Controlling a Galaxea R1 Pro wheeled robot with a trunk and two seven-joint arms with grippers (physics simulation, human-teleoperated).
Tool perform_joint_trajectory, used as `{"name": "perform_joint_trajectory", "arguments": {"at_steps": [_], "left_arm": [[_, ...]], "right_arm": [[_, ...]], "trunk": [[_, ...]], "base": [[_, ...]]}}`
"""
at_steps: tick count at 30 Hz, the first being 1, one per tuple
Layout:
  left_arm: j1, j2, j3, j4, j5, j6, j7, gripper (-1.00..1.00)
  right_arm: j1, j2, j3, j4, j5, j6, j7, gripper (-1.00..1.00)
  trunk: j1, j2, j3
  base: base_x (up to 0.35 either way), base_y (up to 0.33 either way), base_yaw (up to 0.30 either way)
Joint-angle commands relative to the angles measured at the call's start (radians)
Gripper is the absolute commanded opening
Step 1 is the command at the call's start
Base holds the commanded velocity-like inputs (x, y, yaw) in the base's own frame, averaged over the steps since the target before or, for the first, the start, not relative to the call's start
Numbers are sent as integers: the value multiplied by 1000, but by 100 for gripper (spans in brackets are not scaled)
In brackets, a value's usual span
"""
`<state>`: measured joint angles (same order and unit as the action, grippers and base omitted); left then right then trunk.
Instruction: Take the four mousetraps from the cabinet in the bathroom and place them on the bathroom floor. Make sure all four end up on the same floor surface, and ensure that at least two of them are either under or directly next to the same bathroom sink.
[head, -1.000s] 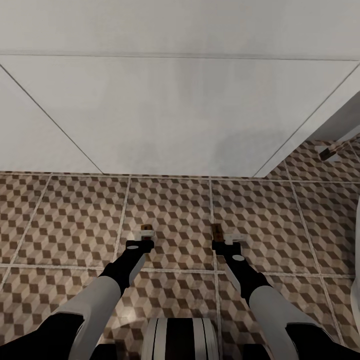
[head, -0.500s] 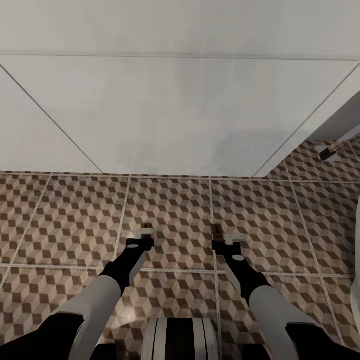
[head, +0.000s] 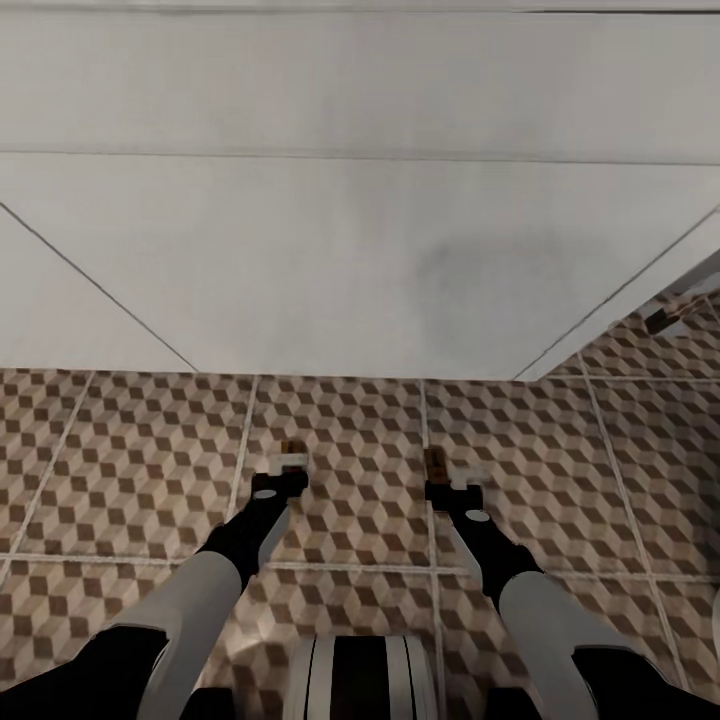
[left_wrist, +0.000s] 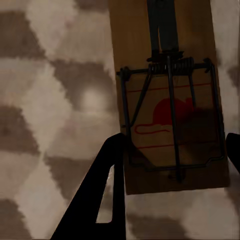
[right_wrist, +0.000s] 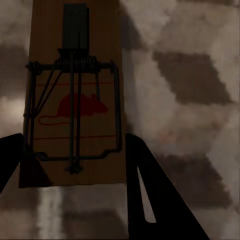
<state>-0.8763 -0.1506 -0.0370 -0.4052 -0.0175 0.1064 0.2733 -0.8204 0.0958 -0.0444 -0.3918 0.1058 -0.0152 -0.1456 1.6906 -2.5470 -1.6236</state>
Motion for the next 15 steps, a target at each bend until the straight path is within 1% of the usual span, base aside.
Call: {"name": "perform_joint_trajectory", "arguments": {"at_steps": [1,4,11,15], "left_arm": [[0,0,-4,-2,-4,5,8,-100],[0,0,-4,-1,-4,3,9,-100],[0,0,-3,-1,-5,1,10,-100],[0,0,-4,0,-4,1,13,-100]], "right_arm": [[-1,1,-5,1,8,-2,-2,-100],[-1,1,-5,1,8,-3,-2,-100],[0,1,-5,1,8,-3,-2,-100],[-1,1,-5,1,8,-5,-2,-100]], "trunk": [[0,0,-1],[0,0,-1],[0,0,-1],[0,0,-1]], "base": [[187,0,0],[107,0,0],[27,0,0],[180,35,0]]}}
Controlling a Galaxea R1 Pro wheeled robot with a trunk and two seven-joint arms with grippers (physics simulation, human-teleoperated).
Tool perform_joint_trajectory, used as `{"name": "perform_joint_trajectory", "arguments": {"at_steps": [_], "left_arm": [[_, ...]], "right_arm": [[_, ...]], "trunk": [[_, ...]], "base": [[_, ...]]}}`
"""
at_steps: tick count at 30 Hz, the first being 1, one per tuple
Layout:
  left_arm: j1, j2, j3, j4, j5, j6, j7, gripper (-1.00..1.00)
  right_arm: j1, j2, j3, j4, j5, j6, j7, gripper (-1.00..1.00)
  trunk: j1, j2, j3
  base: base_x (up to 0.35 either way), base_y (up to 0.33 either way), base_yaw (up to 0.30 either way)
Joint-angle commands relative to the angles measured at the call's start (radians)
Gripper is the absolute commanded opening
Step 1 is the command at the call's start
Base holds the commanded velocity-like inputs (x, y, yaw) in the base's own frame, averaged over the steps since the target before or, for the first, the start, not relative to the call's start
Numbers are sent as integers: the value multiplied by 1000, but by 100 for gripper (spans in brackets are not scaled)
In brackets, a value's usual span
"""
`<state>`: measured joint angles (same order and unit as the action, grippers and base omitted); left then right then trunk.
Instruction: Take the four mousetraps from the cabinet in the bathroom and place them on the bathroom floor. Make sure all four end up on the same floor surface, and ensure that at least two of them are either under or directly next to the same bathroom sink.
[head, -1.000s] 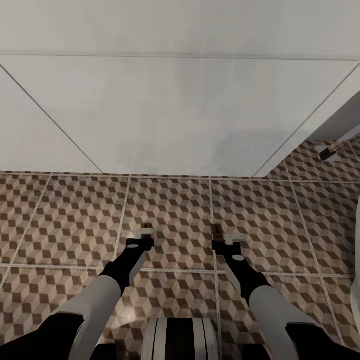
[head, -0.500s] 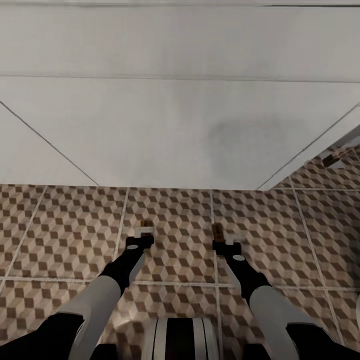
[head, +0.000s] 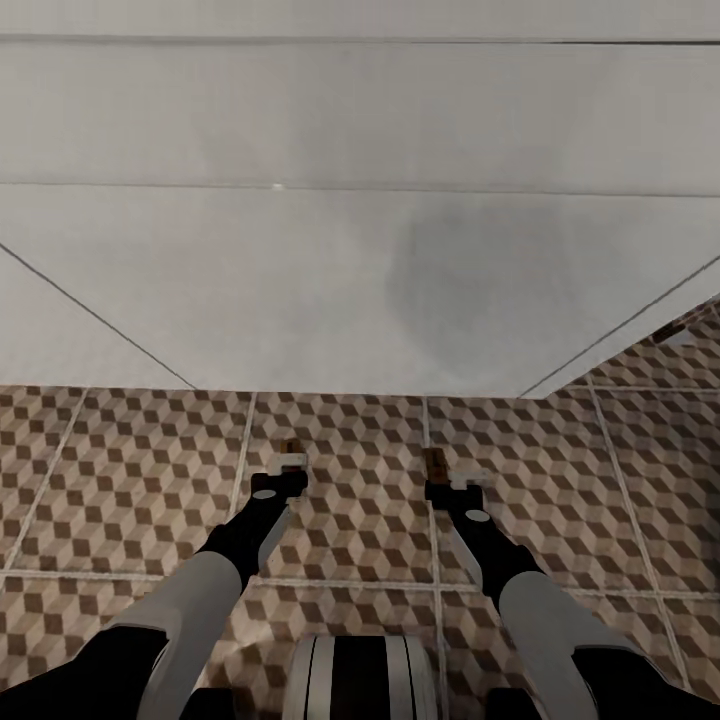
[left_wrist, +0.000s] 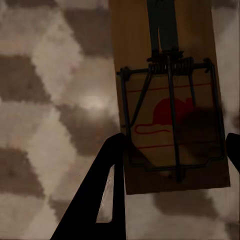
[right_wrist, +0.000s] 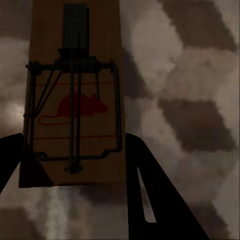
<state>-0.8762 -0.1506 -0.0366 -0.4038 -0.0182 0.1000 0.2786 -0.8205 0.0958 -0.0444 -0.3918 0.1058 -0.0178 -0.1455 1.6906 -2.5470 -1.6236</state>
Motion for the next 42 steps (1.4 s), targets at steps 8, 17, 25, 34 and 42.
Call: {"name": "perform_joint_trajectory", "arguments": {"at_steps": [8,17,25,34,42], "left_arm": [[0,0,-3,-1,-5,6,10,-100],[0,1,0,-1,-4,3,11,-100],[0,0,0,-1,-4,3,11,-100],[0,0,-2,0,-4,3,11,-100],[0,0,-2,7,-2,5,11,-100]], "right_arm": [[0,1,-5,1,8,-5,-2,-100],[0,1,-5,1,8,-9,-3,-100],[-1,1,-5,2,8,-12,-2,-100],[-1,1,-6,2,7,-14,-2,-100],[-1,-2,-17,15,-5,-73,-3,-100]], "trunk": [[0,0,-1],[0,0,-1],[0,0,-1],[0,0,-1],[0,0,-1]], "base": [[299,70,0],[239,44,0],[30,3,0],[1,0,0],[0,0,0]]}}
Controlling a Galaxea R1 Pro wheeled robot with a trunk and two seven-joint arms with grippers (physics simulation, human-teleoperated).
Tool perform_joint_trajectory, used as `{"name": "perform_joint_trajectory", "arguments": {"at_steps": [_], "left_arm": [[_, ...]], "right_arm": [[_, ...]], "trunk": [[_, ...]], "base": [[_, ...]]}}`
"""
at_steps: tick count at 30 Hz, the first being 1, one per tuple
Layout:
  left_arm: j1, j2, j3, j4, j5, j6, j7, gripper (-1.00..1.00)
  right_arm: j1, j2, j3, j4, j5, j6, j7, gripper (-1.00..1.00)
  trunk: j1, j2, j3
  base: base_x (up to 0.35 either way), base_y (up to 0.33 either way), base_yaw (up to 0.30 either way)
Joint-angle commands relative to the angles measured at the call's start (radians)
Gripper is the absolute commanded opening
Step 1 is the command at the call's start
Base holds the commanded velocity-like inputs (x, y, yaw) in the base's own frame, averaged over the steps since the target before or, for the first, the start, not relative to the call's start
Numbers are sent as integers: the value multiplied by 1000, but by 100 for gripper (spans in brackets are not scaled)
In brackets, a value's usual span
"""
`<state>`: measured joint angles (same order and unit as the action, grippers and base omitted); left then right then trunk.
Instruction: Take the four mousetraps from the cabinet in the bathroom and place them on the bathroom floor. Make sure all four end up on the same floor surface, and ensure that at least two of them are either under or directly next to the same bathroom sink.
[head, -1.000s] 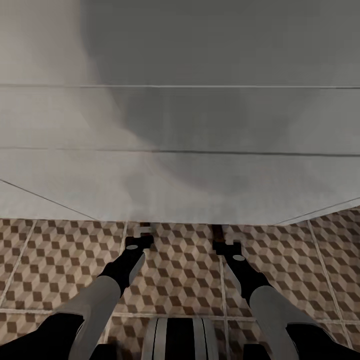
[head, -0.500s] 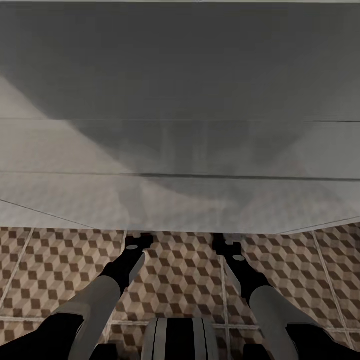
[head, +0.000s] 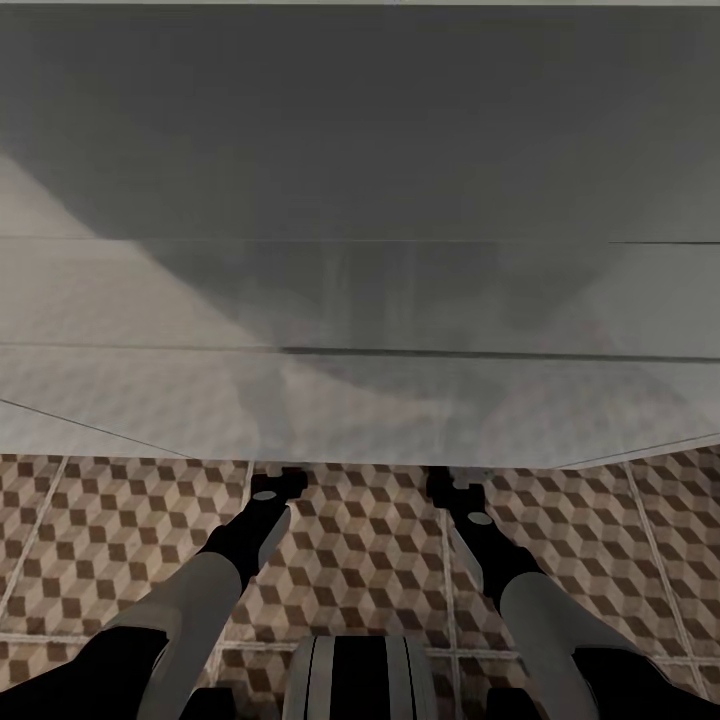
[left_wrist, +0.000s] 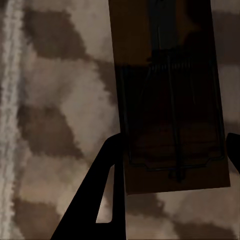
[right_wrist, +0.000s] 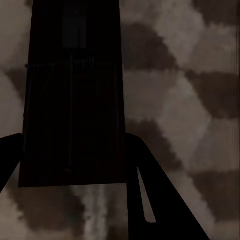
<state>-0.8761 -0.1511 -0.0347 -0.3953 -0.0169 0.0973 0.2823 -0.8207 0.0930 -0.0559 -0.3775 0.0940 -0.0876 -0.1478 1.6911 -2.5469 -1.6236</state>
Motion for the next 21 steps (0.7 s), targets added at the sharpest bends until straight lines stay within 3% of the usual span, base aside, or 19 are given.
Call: {"name": "perform_joint_trajectory", "arguments": {"at_steps": [1,21], "left_arm": [[0,0,-5,-1,-3,8,8,-100],[0,3,-6,10,-6,6,8,-100]], "right_arm": [[-1,0,-7,2,6,-8,-2,-100],[-1,-4,-10,5,1,-17,-7,-100]], "trunk": [[0,0,0],[0,0,0]], "base": [[0,0,0],[0,0,0]]}}
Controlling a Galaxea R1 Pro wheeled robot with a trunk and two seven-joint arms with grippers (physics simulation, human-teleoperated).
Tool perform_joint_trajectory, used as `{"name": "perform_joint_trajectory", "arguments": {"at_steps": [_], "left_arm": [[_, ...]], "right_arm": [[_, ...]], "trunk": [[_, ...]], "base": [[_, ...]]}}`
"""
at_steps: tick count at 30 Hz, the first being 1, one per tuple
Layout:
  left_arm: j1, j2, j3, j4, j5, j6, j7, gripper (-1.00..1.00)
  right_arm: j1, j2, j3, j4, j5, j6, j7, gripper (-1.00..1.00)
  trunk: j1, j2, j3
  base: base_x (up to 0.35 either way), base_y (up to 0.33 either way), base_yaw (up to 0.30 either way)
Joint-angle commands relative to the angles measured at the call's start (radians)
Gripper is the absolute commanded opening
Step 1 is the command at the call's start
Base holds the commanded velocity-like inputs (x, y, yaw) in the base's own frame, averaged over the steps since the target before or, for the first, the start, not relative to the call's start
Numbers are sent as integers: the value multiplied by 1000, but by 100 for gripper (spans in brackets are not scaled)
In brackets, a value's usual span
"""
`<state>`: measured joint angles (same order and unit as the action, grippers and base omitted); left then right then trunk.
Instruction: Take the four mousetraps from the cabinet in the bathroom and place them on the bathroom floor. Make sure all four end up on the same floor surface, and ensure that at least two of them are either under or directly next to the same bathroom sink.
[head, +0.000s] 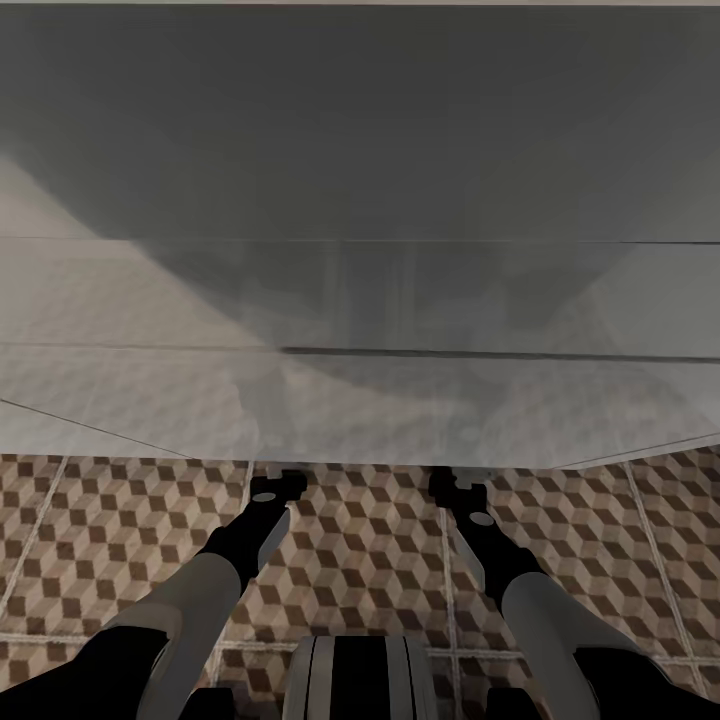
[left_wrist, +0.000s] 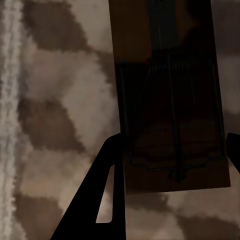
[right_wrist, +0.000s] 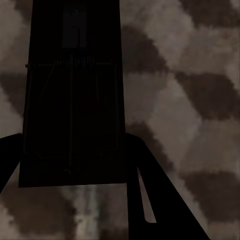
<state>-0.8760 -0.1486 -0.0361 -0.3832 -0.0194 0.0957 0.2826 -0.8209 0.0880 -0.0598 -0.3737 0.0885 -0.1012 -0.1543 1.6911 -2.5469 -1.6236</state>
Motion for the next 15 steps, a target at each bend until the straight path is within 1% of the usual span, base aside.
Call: {"name": "perform_joint_trajectory", "arguments": {"at_steps": [1,15], "left_arm": [[0,1,-5,-2,-4,7,7,-100],[0,3,-7,-2,-1,6,7,-100]], "right_arm": [[0,1,-6,1,7,-3,-1,-100],[0,1,-6,1,7,-4,-1,-100]], "trunk": [[0,0,-1],[0,0,-1]], "base": [[0,0,0],[24,0,0]]}}
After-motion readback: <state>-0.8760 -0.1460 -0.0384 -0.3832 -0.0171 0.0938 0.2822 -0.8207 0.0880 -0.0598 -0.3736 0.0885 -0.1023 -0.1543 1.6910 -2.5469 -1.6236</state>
